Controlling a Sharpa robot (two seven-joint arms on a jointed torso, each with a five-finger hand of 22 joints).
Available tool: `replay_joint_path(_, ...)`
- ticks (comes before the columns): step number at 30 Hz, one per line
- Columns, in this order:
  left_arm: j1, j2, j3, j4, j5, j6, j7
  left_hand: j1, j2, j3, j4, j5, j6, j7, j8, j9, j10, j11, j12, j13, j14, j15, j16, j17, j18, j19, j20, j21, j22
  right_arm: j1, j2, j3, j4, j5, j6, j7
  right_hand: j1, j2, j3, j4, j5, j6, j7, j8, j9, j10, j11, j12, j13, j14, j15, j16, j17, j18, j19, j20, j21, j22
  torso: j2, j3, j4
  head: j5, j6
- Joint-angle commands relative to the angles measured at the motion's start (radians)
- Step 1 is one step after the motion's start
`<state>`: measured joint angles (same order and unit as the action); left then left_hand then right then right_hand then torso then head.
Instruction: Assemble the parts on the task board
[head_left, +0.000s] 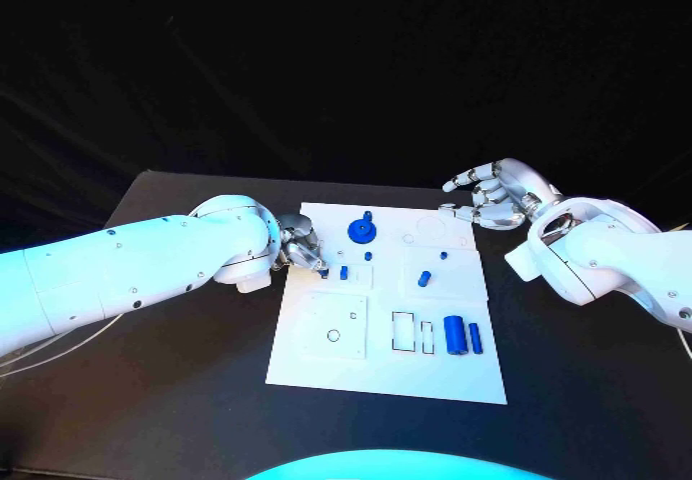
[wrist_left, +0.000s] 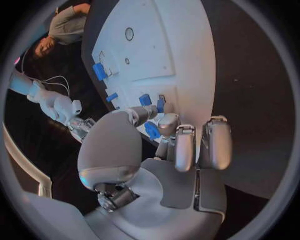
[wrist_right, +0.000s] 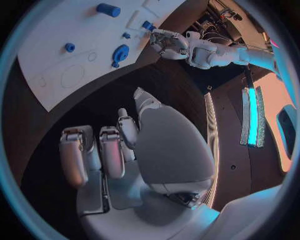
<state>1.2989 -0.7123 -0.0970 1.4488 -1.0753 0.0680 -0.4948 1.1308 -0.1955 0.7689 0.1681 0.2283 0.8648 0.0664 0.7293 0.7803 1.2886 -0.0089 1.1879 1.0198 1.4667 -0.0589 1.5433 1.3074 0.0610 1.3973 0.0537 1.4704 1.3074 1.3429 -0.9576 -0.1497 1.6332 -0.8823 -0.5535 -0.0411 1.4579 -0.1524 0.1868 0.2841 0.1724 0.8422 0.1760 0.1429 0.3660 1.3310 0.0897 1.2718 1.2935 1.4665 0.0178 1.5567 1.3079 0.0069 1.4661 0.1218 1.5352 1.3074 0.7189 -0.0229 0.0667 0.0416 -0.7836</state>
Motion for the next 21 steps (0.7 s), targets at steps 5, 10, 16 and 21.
replay_joint_path(5, -0.005, 0.0, -0.003, 0.004, -0.029, 0.012, -0.003, 0.001, 0.011, 0.17, -0.166, 0.004, 0.004, -0.002, 0.007, 0.002, 0.007, -0.001, 0.006, 0.002, 0.092, -0.006, 0.005, 0.224, -0.01, 0.005, -0.001, 0.007, 0.064, -0.001, 0.0, 0.0, 0.001, -0.003, 0.012, 0.016, -0.008, -0.002, 0.005, 0.0, 0.002, 0.006, -0.001, 0.003, -0.001, 0.006, -0.002, 0.005, 0.0, 0.093, -0.005, -0.006, 0.221, 0.002, 0.087, -0.006, 0.001, 0.24, 0.0, -0.0004, -0.0002, 0.0, -0.001)
replay_joint_path(10, -0.006, 0.0, -0.003, 0.007, -0.029, 0.014, -0.003, 0.0, 0.011, 0.171, -0.166, 0.004, 0.005, -0.002, 0.007, 0.002, 0.008, -0.001, 0.007, 0.003, 0.093, -0.006, 0.006, 0.225, -0.01, 0.006, -0.001, 0.007, 0.065, -0.001, 0.0, 0.0, 0.001, -0.003, 0.012, 0.015, -0.008, -0.002, 0.005, 0.0, 0.002, 0.006, -0.001, 0.003, -0.001, 0.006, -0.002, 0.005, 0.0, 0.093, -0.005, -0.006, 0.221, 0.002, 0.087, -0.006, 0.001, 0.24, 0.0, 0.0, -0.0002, 0.0, -0.002)
replay_joint_path(16, -0.007, -0.001, -0.003, 0.009, -0.02, 0.012, -0.003, -0.001, 0.009, 0.174, -0.169, 0.004, 0.007, -0.003, 0.008, 0.002, 0.012, -0.002, 0.011, 0.009, 0.093, -0.007, 0.006, 0.226, -0.01, 0.004, -0.002, 0.006, 0.063, -0.001, 0.0, 0.0, 0.001, -0.002, 0.012, 0.015, -0.008, -0.002, 0.005, 0.0, 0.002, 0.006, -0.001, 0.003, -0.001, 0.006, -0.002, 0.005, 0.0, 0.093, -0.005, -0.006, 0.221, 0.002, 0.087, -0.006, 0.001, 0.24, 0.0, 0.0001, 0.0, 0.0, -0.002)
replay_joint_path(21, -0.007, -0.001, -0.003, 0.01, -0.007, 0.011, -0.001, -0.002, 0.007, 0.176, -0.172, 0.004, 0.009, -0.004, 0.009, 0.002, 0.016, -0.003, 0.014, 0.012, 0.093, -0.007, 0.007, 0.227, -0.01, 0.005, -0.002, 0.007, 0.064, -0.001, 0.0, 0.0, 0.001, -0.002, 0.013, 0.015, -0.008, -0.002, 0.005, 0.0, 0.002, 0.006, -0.001, 0.003, -0.001, 0.006, -0.002, 0.005, 0.0, 0.093, -0.005, -0.006, 0.221, 0.002, 0.087, -0.006, 0.001, 0.24, 0.0, -0.0001, -0.0005, 0.0, -0.002)
